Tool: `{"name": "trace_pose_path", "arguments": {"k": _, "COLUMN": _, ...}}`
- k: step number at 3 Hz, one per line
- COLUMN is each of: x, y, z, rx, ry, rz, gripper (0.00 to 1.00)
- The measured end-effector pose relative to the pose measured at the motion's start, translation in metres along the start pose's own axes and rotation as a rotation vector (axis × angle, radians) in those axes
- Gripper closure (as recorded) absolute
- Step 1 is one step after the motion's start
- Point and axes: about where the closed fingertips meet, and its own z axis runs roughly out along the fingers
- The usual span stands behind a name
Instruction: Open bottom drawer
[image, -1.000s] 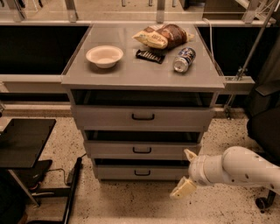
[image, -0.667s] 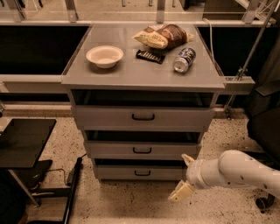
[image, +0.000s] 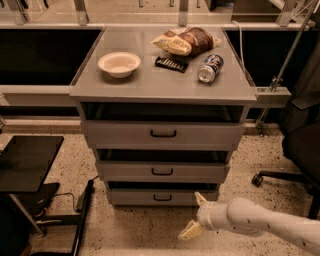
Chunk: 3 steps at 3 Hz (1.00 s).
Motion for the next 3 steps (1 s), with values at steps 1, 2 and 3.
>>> {"name": "trace_pose_path", "arguments": {"k": 1, "x": 0.024, "y": 0.025, "z": 0.028, "rx": -0.039, "ry": -0.006, "rz": 0.057, "gripper": 0.00}}
{"name": "trace_pose_path", "arguments": {"k": 2, "x": 0.024, "y": 0.025, "z": 0.028, "rx": -0.039, "ry": -0.006, "rz": 0.057, "gripper": 0.00}}
{"name": "trace_pose_path", "arguments": {"k": 3, "x": 0.043, "y": 0.032, "z": 0.055, "rx": -0.064, "ry": -0.013, "rz": 0.067, "gripper": 0.00}}
